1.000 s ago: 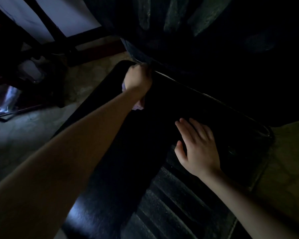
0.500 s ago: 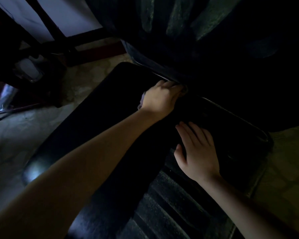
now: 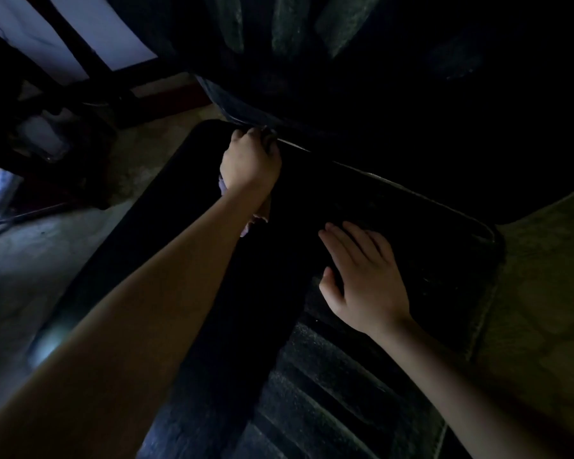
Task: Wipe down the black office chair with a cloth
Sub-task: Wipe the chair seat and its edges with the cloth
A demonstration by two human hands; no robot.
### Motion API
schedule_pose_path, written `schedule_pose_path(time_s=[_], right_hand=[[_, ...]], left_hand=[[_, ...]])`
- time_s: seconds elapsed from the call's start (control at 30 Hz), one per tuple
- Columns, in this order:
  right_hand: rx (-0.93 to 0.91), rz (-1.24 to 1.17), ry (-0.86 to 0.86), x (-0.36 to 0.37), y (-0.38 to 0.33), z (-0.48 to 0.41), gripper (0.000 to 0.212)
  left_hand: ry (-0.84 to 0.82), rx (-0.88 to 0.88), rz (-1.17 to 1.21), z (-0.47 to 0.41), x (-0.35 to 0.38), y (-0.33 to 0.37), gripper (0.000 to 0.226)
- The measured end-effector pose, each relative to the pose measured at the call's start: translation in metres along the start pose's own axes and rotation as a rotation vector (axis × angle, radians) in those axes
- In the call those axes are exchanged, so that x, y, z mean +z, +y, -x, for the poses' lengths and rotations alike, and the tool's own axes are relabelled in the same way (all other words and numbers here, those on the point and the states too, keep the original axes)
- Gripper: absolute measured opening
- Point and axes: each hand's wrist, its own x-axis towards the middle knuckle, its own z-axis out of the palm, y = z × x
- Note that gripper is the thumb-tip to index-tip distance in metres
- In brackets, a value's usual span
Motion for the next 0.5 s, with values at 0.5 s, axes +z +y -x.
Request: schedule_pose_path(time_s=[0.5], right_hand=[[-0.021, -0.028, -0.018, -0.004, 0.001, 0.001, 0.039]], left_hand=[[-0.226, 0.377, -0.022, 0.079, 0.020, 0.071, 0.031]])
